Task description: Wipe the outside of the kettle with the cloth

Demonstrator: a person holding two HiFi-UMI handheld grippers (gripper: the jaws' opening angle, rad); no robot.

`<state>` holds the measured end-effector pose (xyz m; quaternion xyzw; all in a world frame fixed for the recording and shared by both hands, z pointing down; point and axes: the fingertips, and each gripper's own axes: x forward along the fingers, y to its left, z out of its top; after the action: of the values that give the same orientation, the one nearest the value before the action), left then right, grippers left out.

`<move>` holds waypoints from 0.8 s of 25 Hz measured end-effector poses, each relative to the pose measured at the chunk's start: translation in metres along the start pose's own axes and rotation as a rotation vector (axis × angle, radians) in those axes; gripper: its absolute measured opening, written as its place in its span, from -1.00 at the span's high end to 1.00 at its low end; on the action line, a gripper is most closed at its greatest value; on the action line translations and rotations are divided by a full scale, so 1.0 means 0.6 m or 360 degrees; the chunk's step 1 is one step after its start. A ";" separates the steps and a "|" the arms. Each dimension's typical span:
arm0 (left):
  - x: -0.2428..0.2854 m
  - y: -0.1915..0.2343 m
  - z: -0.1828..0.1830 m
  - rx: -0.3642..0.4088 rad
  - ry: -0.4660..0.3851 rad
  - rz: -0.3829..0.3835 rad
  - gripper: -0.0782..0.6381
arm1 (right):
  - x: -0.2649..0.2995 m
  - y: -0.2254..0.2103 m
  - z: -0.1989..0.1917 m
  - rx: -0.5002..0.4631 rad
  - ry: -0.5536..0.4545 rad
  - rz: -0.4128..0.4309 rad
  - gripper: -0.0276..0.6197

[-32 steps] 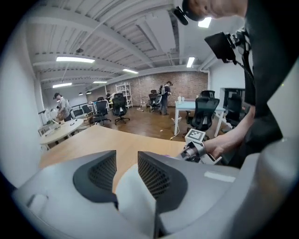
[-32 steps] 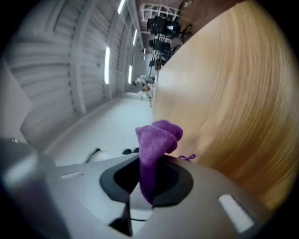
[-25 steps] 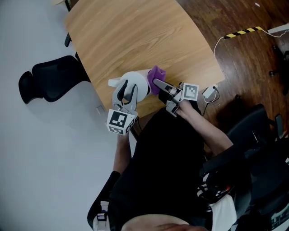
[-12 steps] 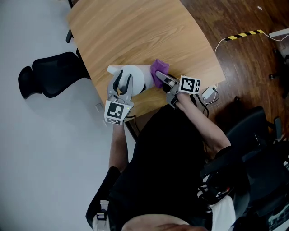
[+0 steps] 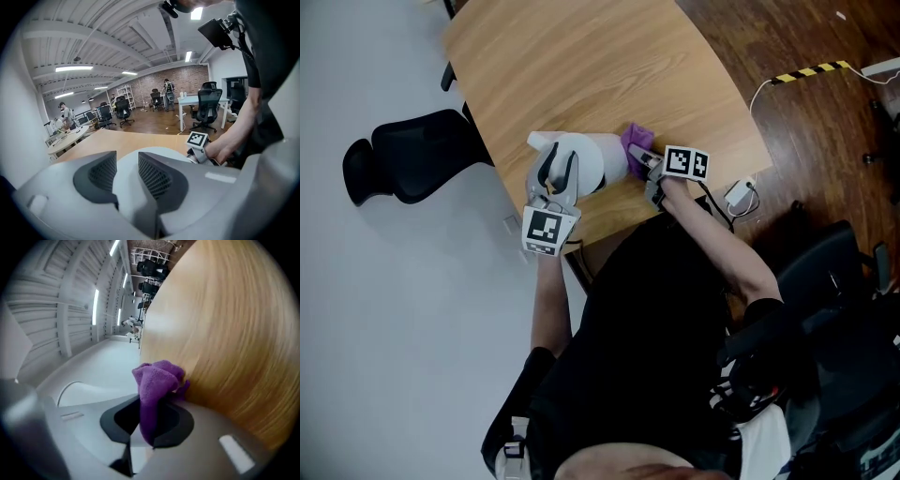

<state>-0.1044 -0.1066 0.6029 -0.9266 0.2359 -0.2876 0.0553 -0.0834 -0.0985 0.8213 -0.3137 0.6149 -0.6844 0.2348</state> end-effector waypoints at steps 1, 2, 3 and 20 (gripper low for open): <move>-0.001 -0.001 0.001 0.0002 -0.0004 0.0001 0.75 | -0.008 0.015 0.000 0.0013 0.0006 0.0028 0.76; -0.003 -0.002 0.002 0.0004 -0.0010 0.0006 0.75 | -0.020 0.058 0.002 -0.0006 -0.0006 0.0114 0.76; -0.005 -0.001 0.003 0.0006 -0.0015 0.0013 0.75 | -0.036 0.120 0.004 -0.0048 -0.0032 0.0254 0.76; -0.022 -0.006 -0.015 -0.0147 0.0236 0.0038 0.75 | -0.071 0.289 0.023 -0.0322 -0.0053 0.0623 0.77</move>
<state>-0.1172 -0.0969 0.6044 -0.9014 0.2634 -0.3436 -0.0019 -0.0555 -0.1011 0.6447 -0.2216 0.7256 -0.5553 0.3407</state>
